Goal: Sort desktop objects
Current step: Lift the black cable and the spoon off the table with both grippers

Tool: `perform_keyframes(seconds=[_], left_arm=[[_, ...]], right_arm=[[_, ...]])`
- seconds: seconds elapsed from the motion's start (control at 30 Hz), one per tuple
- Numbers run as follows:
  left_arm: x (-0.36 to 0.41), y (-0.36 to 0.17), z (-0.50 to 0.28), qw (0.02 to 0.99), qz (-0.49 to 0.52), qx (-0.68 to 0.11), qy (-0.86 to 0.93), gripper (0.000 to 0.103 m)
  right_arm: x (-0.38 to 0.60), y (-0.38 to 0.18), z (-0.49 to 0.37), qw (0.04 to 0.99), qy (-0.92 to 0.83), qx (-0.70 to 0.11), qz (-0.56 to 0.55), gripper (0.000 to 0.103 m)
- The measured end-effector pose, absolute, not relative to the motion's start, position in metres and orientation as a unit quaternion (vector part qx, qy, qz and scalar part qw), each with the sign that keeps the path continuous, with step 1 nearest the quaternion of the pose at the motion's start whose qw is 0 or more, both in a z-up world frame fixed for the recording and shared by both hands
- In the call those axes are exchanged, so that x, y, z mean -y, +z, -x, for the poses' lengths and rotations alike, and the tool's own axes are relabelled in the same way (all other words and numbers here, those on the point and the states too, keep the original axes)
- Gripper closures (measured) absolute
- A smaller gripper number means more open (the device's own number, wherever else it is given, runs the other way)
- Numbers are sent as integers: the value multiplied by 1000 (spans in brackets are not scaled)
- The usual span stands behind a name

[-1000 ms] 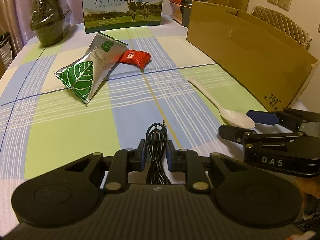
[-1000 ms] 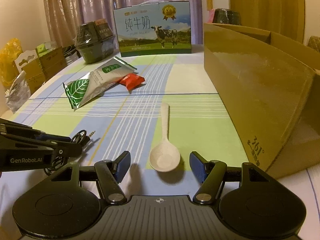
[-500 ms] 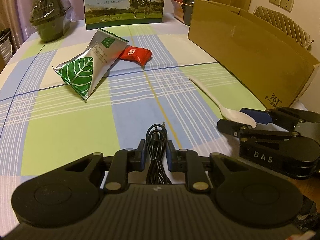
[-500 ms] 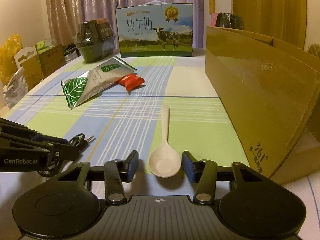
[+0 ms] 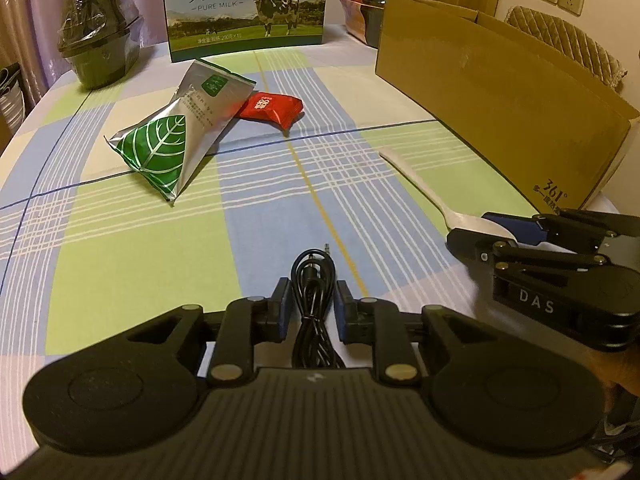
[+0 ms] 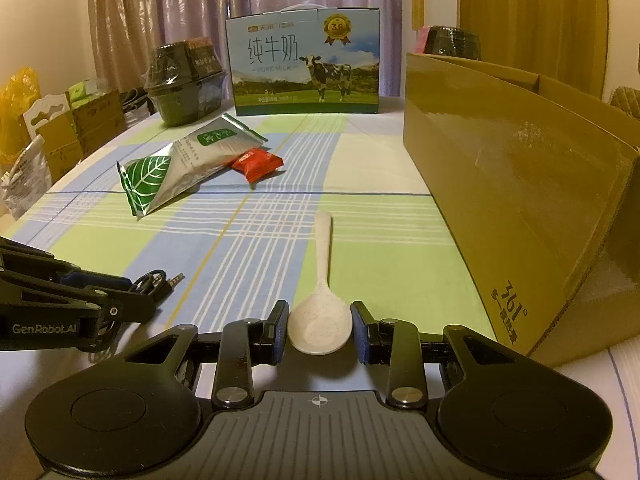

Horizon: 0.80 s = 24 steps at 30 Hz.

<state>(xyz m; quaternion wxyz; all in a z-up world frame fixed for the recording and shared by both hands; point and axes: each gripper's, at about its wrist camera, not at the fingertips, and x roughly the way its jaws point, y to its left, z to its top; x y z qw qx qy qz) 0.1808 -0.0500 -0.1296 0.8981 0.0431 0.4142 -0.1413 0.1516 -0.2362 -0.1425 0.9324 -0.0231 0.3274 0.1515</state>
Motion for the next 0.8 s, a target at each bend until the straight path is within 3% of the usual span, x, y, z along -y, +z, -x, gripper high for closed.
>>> perform_keyframes(seconds=[0.8], left_arm=[[45, -102, -167, 909, -38, -390, -143, 88]], right_arm=[[242, -113, -128, 939, 151, -309, 6, 73]])
